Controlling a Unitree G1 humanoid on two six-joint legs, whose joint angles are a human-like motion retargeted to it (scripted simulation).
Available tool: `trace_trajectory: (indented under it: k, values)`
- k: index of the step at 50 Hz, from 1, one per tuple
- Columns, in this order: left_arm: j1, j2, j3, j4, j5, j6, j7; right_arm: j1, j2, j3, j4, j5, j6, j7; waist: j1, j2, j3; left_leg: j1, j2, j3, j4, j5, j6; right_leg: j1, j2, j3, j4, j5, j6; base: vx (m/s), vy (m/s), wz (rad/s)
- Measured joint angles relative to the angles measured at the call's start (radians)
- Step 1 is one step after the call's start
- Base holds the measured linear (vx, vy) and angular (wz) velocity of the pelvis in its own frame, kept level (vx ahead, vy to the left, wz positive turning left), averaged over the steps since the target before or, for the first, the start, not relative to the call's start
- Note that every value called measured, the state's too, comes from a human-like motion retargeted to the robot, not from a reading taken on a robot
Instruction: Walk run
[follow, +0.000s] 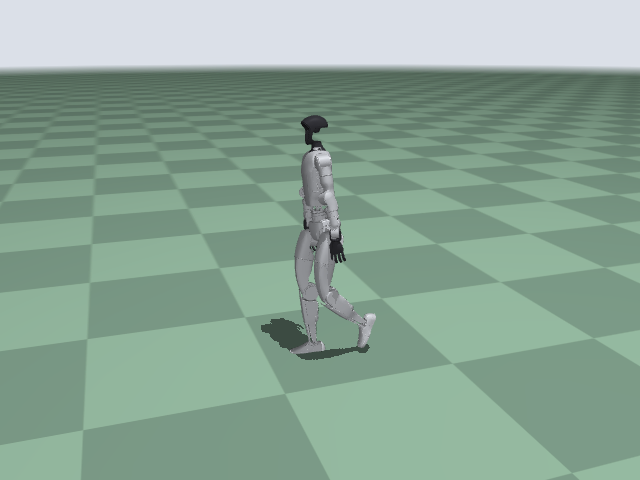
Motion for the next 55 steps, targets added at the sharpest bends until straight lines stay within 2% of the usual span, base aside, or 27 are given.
trace_trajectory:
  k: [2, 5, 8, 10, 14, 17, 18, 20, 22, 23, 25, 27, 28, 30, 32, 35, 37, 39, 43, 45, 48, 50, 52, 53, 55]
  values:
    - [0.065, -0.026, 0.037, 0.008, 0.038, 0.032, -0.012, -0.035, 0.002, 0.014, -0.076, 0.010, -0.021, -0.001, 0.040, -0.022, 0.002, -0.084, 0.018, 0.047, 0.033, -0.082, 0.033, 0.046, 0.004, -0.002, -0.026, -0.004, 0.005, 0.64, -0.39, -1.15]
    - [0.147, -0.051, 0.093, 0.024, 0.043, 0.069, -0.049, -0.078, 0.016, 0.059, -0.195, 0.044, -0.071, -0.016, 0.110, -0.069, 0.010, -0.195, 0.005, 0.081, -0.040, -0.209, 0.062, 0.095, 0.039, 0.089, -0.053, -0.014, -0.010, 0.75, -0.47, -1.53]
    - [0.193, -0.059, 0.111, 0.036, 0.017, 0.093, -0.099, -0.122, 0.019, 0.094, -0.284, 0.081, -0.130, -0.015, 0.173, -0.078, 0.039, -0.231, 0.014, 0.097, -0.288, -0.257, 0.048, 0.151, 0.099, 0.155, -0.067, -0.033, -0.019, 0.61, -0.38, -1.35]
    - [0.207, -0.065, 0.123, 0.036, 0.013, 0.110, -0.115, -0.153, 0.015, 0.102, -0.321, 0.102, -0.158, -0.011, 0.220, -0.070, 0.066, -0.235, 0.030, 0.115, -0.486, -0.243, 0.041, 0.194, 0.148, 0.197, -0.071, -0.052, -0.026, 0.78, -0.40, -1.34]
    - [0.199, -0.074, 0.136, 0.036, 0.016, 0.121, -0.106, -0.196, 0.009, 0.102, -0.330, 0.124, -0.178, -0.004, 0.295, -0.052, 0.101, -0.266, -0.002, 0.035, -0.799, -0.297, -0.030, 0.288, 0.222, 0.284, -0.077, -0.099, -0.030, 0.73, -0.31, -1.15]
    - [0.169, -0.069, 0.128, 0.025, 0.017, 0.109, -0.119, -0.197, 0.012, 0.091, -0.296, 0.121, -0.175, -0.007, 0.285, -0.043, 0.101, -0.277, -0.059, -0.052, -0.963, -0.341, -0.115, 0.351, 0.261, 0.289, -0.081, -0.121, -0.017, 0.88, -0.29, -0.08]
    - [0.159, -0.068, 0.125, 0.013, 0.020, 0.105, -0.122, -0.187, 0.015, 0.088, -0.280, 0.116, -0.172, -0.009, 0.279, -0.042, 0.099, -0.273, -0.065, -0.039, -0.965, -0.344, -0.115, 0.368, 0.270, 0.287, -0.076, -0.117, -0.011, 0.91, -0.26, 0.05]
    - [0.135, -0.061, 0.119, -0.014, 0.026, 0.098, -0.123, -0.162, 0.023, 0.081, -0.230, 0.099, -0.165, -0.018, 0.284, -0.046, 0.084, -0.274, -0.067, -0.030, -0.910, -0.330, -0.057, 0.388, 0.279, 0.277, -0.058, -0.092, 0.011, 1.03, -0.27, -0.29]
    - [0.118, -0.055, 0.124, -0.048, 0.032, 0.088, -0.104, -0.123, 0.031, 0.079, -0.166, 0.071, -0.144, -0.028, 0.316, -0.062, 0.061, -0.256, -0.035, 0.064, -0.860, -0.333, -0.033, 0.404, 0.267, 0.255, -0.022, -0.019, 0.047, 0.97, -0.25, -0.95]
    - [0.111, -0.050, 0.129, -0.064, 0.032, 0.082, -0.090, -0.101, 0.036, 0.075, -0.128, 0.048, -0.126, -0.036, 0.340, -0.074, 0.048, -0.249, -0.043, 0.013, -0.854, -0.285, -0.024, 0.408, 0.247, 0.228, 0.003, 0.046, 0.074, 1.12, -0.26, -1.08]
    - [0.097, -0.035, 0.136, -0.081, 0.009, 0.068, -0.062, -0.051, 0.049, 0.074, -0.052, -0.008, -0.069, -0.066, 0.345, -0.103, 0.006, -0.239, -0.055, -0.007, -0.817, -0.264, 0.041, 0.392, 0.214, 0.192, 0.079, 0.225, 0.146, 1.25, -0.29, -0.59]
    - [0.062, -0.004, 0.147, -0.070, -0.049, 0.061, -0.052, -0.011, 0.068, 0.103, 0.020, -0.051, -0.004, -0.117, 0.297, -0.105, -0.015, -0.239, -0.038, -0.014, -0.758, -0.300, 0.082, 0.337, 0.233, 0.228, 0.228, 0.400, 0.247, 0.99, -0.30, -0.04]
    - [0.036, 0.015, 0.149, -0.061, -0.082, 0.062, -0.056, 0.010, 0.078, 0.124, 0.035, -0.061, 0.024, -0.133, 0.276, -0.095, -0.007, -0.222, -0.022, -0.022, -0.738, -0.321, 0.089, 0.301, 0.255, 0.241, 0.329, 0.468, 0.290, 0.88, -0.37, -0.27]
    - [-0.030, 0.053, 0.141, -0.042, -0.140, 0.075, -0.076, 0.047, 0.089, 0.141, 0.039, -0.090, 0.064, -0.121, 0.274, -0.081, 0.012, -0.168, 0.008, -0.008, -0.726, -0.368, 0.090, 0.212, 0.268, 0.241, 0.553, 0.553, 0.352, 0.87, -0.41, -0.60]
    - [-0.099, 0.082, 0.126, -0.031, -0.188, 0.092, -0.088, 0.076, 0.091, 0.129, 0.039, -0.134, 0.082, -0.064, 0.263, -0.030, 0.007, -0.105, 0.035, -0.017, -0.754, -0.403, 0.102, 0.144, 0.268, 0.210, 0.592, 0.504, 0.322, 0.66, -0.17, -0.56]
    - [-0.180, 0.106, 0.112, -0.053, -0.237, 0.086, -0.089, 0.113, 0.094, 0.104, 0.039, -0.170, 0.073, -0.005, 0.244, 0.010, 0.021, -0.021, 0.058, 0.000, -0.797, -0.421, 0.098, 0.027, 0.206, 0.153, 0.659, 0.315, 0.203, 0.73, -0.21, -0.28]
    - [-0.215, 0.112, 0.087, -0.097, -0.263, 0.058, -0.094, 0.137, 0.091, 0.090, 0.039, -0.149, 0.038, -0.021, 0.168, 0.047, 0.023, 0.020, 0.056, -0.052, -0.817, -0.434, 0.094, -0.044, 0.146, 0.082, 0.626, 0.202, 0.166, 0.62, -0.16, 0.97]
    - [-0.244, 0.121, 0.060, -0.149, -0.285, 0.027, -0.113, 0.157, 0.087, 0.078, 0.039, -0.111, 0.005, -0.056, 0.105, 0.067, 0.022, 0.057, 0.041, -0.075, -0.832, -0.453, 0.096, -0.106, 0.088, 0.033, 0.532, 0.131, 0.160, 0.70, -0.24, 0.89]
    - [-0.299, 0.149, 0.032, -0.239, -0.299, -0.025, -0.160, 0.179, 0.095, 0.043, 0.039, -0.030, -0.018, -0.103, 0.027, 0.043, 0.035, 0.148, -0.017, -0.066, -0.850, -0.509, 0.101, -0.186, -0.009, -0.003, 0.236, 0.121, 0.165, 0.60, -0.30, 0.29]
    - [-0.319, 0.157, 0.031, -0.267, -0.293, -0.040, -0.165, 0.187, 0.109, 0.024, 0.039, 0.012, -0.030, -0.117, 0.017, 0.034, 0.046, 0.202, -0.029, -0.059, -0.856, -0.539, 0.098, -0.215, -0.033, -0.037, 0.100, 0.101, 0.118, 0.55, -0.31, -0.21]
    - [-0.339, 0.154, 0.032, -0.273, -0.288, -0.047, -0.154, 0.195, 0.130, 0.003, 0.039, 0.085, -0.067, -0.143, 0.020, 0.053, 0.051, 0.263, -0.007, -0.031, -0.859, -0.569, 0.078, -0.261, 0.002, -0.039, -0.086, 0.093, 0.073, 0.72, -0.45, -0.27]
    - [-0.341, 0.142, 0.026, -0.260, -0.289, -0.048, -0.146, 0.197, 0.137, -0.010, 0.039, 0.117, -0.083, -0.152, 0.024, 0.070, 0.042, 0.282, 0.007, -0.023, -0.845, -0.573, 0.063, -0.259, 0.000, -0.129, -0.138, 0.091, 0.028, 0.76, -0.53, -0.01]
    - [-0.330, 0.121, 0.019, -0.237, -0.276, -0.048, -0.149, 0.196, 0.142, -0.032, 0.039, 0.118, -0.090, -0.157, -0.005, 0.085, 0.031, 0.295, 0.018, -0.043, -0.814, -0.545, 0.043, -0.249, -0.025, -0.185, -0.074, 0.129, -0.022, 0.67, -0.46, 0.75]
    - [-0.318, 0.110, 0.015, -0.224, -0.262, -0.050, -0.153, 0.196, 0.142, -0.045, 0.039, 0.113, -0.091, -0.162, -0.023, 0.089, 0.023, 0.302, 0.021, -0.053, -0.795, -0.515, 0.029, -0.231, -0.058, -0.273, -0.042, 0.155, 0.002, 0.70, -0.52, 0.92]
    - [-0.282, 0.092, 0.012, -0.195, -0.220, -0.054, -0.161, 0.195, 0.140, -0.061, 0.039, 0.100, -0.090, -0.167, -0.047, 0.108, 0.011, 0.312, 0.049, -0.063, -0.748, -0.423, -0.006, -0.205, -0.059, -0.275, -0.008, 0.169, -0.011, 0.80, -0.68, 0.51]
